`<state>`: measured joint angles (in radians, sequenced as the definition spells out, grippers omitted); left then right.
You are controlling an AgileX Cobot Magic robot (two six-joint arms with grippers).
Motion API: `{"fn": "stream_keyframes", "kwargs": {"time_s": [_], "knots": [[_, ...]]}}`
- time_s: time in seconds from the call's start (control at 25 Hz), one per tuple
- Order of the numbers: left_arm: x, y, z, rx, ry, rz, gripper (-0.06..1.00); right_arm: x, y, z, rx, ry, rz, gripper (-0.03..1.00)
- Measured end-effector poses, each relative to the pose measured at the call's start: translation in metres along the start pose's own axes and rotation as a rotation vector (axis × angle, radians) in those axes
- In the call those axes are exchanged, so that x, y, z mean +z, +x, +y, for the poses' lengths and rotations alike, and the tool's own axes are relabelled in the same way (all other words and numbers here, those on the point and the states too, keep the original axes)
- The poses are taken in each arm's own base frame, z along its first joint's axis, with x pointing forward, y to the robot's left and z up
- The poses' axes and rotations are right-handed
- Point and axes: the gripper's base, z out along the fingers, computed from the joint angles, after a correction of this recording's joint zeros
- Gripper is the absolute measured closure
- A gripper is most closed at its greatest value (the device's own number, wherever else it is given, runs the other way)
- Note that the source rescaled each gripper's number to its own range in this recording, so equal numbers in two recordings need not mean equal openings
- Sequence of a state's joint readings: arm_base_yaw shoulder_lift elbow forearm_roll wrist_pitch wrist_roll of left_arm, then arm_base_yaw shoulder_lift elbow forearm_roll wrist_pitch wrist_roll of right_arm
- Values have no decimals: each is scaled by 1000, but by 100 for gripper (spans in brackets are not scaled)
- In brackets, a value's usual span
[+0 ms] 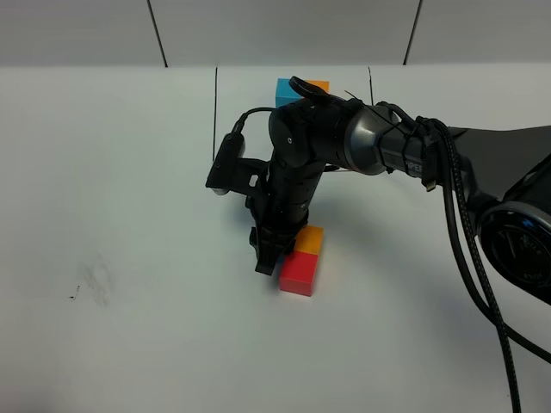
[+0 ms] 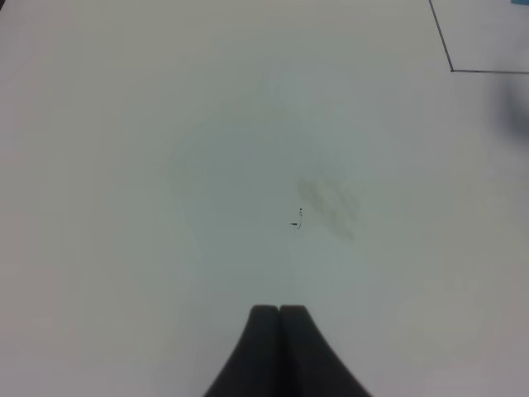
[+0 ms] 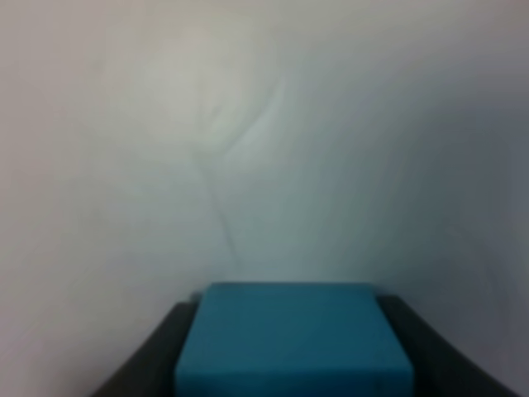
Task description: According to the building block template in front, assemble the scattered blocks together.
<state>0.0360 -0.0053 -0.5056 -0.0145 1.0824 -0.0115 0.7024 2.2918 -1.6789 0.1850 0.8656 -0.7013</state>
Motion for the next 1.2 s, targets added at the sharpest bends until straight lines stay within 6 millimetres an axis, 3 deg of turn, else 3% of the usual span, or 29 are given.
{"fn": "stream_keyframes", "kwargs": {"time_s": [1.2], "knots": [[0, 0, 0, 0, 0, 0, 94, 0, 1, -1, 23, 13, 10, 50]]}}
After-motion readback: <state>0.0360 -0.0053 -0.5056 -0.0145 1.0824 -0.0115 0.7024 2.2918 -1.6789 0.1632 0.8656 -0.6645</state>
